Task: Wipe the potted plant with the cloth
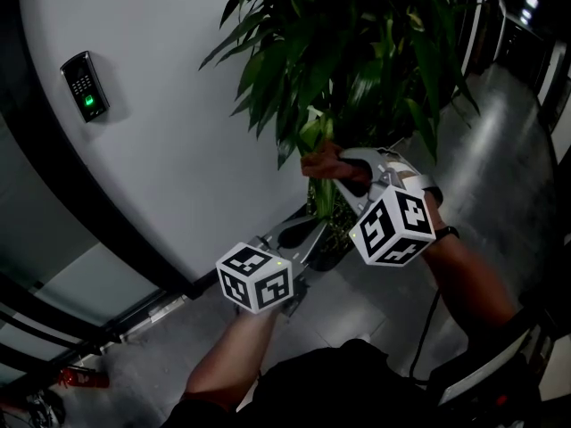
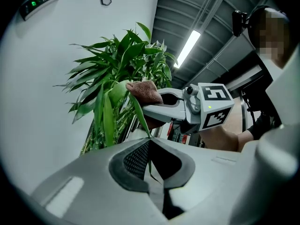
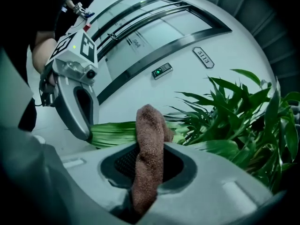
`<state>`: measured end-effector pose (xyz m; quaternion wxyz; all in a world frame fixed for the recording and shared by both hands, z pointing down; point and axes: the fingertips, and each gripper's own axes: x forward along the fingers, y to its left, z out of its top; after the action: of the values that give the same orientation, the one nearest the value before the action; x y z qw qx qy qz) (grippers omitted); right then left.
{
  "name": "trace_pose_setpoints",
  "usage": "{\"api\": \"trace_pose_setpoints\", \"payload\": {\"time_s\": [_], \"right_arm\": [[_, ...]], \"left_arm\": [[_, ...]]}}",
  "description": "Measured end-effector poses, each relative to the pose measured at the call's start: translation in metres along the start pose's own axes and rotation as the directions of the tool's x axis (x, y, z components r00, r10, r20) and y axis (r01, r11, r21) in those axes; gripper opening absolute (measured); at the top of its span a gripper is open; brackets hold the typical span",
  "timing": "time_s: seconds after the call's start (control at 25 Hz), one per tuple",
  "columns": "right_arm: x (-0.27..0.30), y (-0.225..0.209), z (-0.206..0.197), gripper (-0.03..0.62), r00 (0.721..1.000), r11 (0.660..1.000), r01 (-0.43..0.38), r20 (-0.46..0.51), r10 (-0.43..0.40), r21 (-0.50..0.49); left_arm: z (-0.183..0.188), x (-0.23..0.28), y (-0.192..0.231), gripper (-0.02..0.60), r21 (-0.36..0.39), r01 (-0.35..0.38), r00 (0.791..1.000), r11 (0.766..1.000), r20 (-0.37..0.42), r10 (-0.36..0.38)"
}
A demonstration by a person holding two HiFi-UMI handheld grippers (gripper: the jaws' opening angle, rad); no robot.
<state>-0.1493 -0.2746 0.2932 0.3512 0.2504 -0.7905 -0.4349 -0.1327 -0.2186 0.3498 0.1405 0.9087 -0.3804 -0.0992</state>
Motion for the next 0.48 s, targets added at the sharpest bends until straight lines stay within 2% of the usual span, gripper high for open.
{"api": "trace_pose_setpoints", "payload": {"time_s": [0.24,0.48], "right_arm": [[-0.007,0.023,0.001,0.064,0.998,0.997,-0.07,-0.01,0.069,-0.028],[-0.021,0.051,0.007,0.064,0.979,0.979,-0.204,0.012,0.204,0.001]], "left_arm": [[-0.002,0.0,0.001,0.018,0.007,-0.004,1.0,1.0,-0.008,0.004],[-0.002,-0.002,0.002,0.018,0.021,-0.008,1.0,1.0,-0.011,0.008]]}}
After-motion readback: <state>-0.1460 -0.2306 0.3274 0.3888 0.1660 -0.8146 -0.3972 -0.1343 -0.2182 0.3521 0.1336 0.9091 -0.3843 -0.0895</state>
